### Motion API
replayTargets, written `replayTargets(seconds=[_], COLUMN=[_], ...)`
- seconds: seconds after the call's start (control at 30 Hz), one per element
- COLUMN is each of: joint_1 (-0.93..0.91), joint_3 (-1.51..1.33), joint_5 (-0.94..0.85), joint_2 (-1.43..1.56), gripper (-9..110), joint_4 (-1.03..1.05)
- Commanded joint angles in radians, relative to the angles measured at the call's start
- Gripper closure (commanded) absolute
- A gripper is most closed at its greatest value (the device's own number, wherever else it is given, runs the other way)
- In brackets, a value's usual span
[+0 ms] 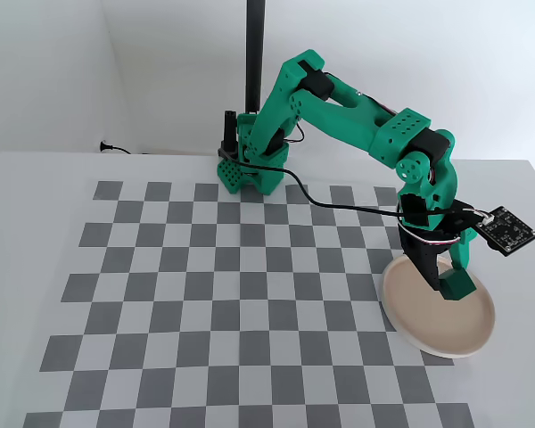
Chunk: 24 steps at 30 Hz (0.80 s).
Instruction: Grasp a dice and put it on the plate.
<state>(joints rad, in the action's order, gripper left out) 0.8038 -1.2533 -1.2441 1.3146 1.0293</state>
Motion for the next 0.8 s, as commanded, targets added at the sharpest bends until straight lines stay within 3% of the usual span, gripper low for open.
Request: replayTargets(seconds=[0.0, 0.43, 0.47, 0.5, 0.57, 0.77], joint_1=[0.008, 0.031, 0.034, 0.037, 0.04, 0.041], joint_3=[0.023, 0.048, 0.048, 0.049, 0.058, 0.138], joint_5=[-0.018, -0.029, -0.029, -0.023, -0.023, -0.014], joint_2=[-0.02, -0.224, -0.233, -0.244, -0.252, -0.252], gripper=[106, 106, 104, 92, 81, 75], joint_4=[-0.084, -0.201, -0.204, -0.21, -0.207, -0.13])
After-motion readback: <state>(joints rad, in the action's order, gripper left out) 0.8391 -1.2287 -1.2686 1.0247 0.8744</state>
